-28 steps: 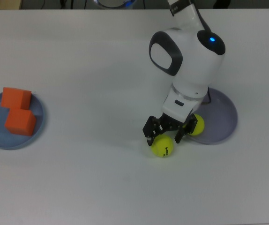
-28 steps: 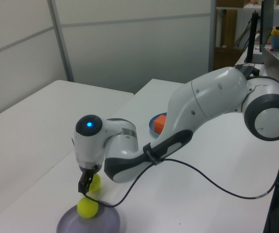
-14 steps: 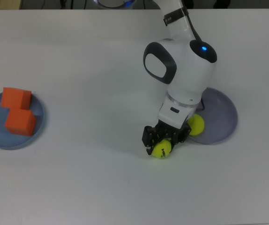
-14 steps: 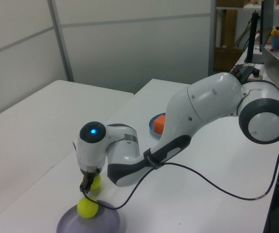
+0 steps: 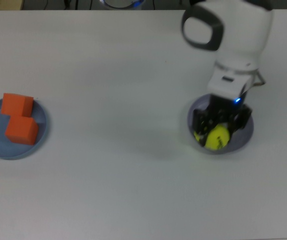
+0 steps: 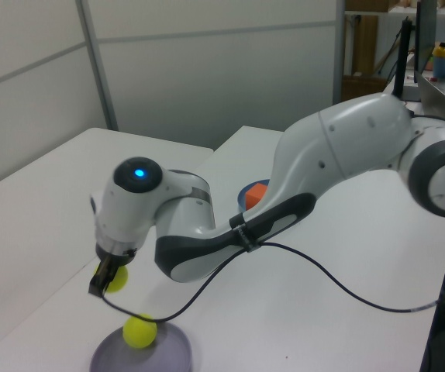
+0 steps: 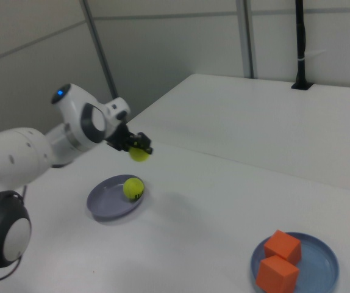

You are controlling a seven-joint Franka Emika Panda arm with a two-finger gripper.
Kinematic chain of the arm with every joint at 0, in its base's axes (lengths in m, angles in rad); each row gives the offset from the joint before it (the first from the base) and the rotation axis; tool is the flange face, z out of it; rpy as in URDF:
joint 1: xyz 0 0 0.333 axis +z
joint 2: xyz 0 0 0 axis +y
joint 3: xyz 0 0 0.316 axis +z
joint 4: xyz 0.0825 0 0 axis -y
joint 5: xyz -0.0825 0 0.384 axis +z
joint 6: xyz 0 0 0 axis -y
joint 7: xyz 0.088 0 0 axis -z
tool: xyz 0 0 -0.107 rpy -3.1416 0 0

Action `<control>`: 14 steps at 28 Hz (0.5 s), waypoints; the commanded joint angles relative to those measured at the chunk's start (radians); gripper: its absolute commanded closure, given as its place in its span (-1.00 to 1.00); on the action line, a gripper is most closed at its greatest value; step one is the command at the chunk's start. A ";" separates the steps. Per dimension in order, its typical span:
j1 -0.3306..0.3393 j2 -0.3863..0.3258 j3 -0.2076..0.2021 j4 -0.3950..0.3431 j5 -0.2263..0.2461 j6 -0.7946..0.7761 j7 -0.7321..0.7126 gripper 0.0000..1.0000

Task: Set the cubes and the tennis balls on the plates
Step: 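Place the second tennis ball on the lavender plate and release it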

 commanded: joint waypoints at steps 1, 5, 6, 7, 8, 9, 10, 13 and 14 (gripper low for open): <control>0.040 -0.080 0.033 -0.050 0.064 -0.206 0.031 1.00; 0.067 -0.084 0.046 -0.053 0.110 -0.364 0.034 1.00; 0.070 -0.083 0.046 -0.055 0.110 -0.376 0.036 1.00; 0.071 -0.075 0.046 -0.065 0.111 -0.393 0.040 1.00; 0.071 -0.074 0.043 -0.073 0.110 -0.396 0.044 1.00; 0.071 -0.068 0.042 -0.081 0.110 -0.396 0.042 1.00; 0.071 -0.058 0.040 -0.082 0.107 -0.395 0.041 1.00; 0.070 -0.023 0.022 -0.082 0.095 -0.390 0.039 0.95; 0.070 -0.018 0.011 -0.082 0.093 -0.389 0.037 0.91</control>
